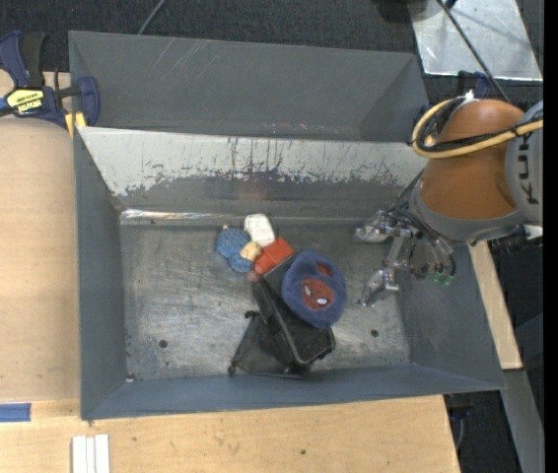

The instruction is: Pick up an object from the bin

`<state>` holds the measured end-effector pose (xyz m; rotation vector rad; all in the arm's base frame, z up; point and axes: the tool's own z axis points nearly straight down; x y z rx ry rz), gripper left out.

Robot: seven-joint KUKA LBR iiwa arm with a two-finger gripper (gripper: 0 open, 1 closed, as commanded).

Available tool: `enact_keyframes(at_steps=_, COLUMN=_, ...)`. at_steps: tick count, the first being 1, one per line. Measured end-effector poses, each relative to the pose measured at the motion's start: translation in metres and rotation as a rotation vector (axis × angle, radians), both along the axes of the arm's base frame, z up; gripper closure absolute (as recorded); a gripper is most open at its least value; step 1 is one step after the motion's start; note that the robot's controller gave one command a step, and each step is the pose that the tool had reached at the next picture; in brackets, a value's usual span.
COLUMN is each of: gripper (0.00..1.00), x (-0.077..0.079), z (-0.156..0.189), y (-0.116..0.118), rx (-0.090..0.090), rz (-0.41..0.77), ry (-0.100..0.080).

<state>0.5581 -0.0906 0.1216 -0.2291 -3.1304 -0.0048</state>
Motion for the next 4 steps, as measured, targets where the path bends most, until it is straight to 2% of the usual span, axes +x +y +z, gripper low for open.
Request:
enact_keyframes(at_steps=1, gripper=0.0, x=0.03, z=-0.047, y=0.039, rx=-0.01, rz=0.107, ry=-0.004)
enact_keyframes(at_steps=2, gripper=0.0, x=0.018, z=-0.044, y=0.109, rx=-0.011, rz=0.126, ry=-0.024)
enact_keyframes(at_steps=3, gripper=0.0, x=0.029, z=-0.045, y=0.204, rx=-0.006, rz=0.246, ry=-0.022)
enact_keyframes(at_steps=4, gripper=0.0, x=0.054, z=-0.034, y=0.276, rx=0.0, rz=0.354, ry=-0.012)
